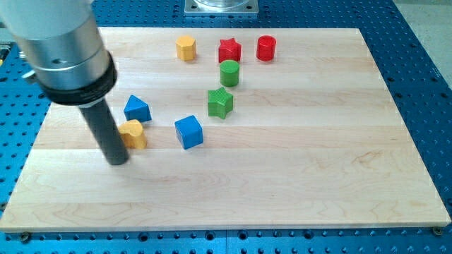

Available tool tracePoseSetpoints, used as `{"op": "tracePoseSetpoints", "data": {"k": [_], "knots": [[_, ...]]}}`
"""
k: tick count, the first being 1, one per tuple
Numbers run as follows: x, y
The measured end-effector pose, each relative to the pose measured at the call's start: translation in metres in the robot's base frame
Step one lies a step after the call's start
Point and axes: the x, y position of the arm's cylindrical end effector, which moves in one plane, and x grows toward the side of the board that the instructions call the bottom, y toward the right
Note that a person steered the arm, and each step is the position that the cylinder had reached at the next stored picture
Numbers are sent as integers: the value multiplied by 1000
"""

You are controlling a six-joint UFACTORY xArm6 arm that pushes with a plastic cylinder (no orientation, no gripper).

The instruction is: Push the triangle into the heart

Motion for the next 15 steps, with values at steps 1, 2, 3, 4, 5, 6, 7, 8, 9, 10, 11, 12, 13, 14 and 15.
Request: {"op": "tracePoseSetpoints", "data": {"k": [1,2,3,4,5,6,7,8,9,10,11,12,13,14,15], "knots": [[-8,25],[-9,31],[19,-7],[24,-55],[-20,-59],[-64,-59],[-107,-59],[-121,-47],[-139,4],[-130,30],[-92,0],[-68,-28],[-77,-33],[-101,-34],[-103,-52]]}}
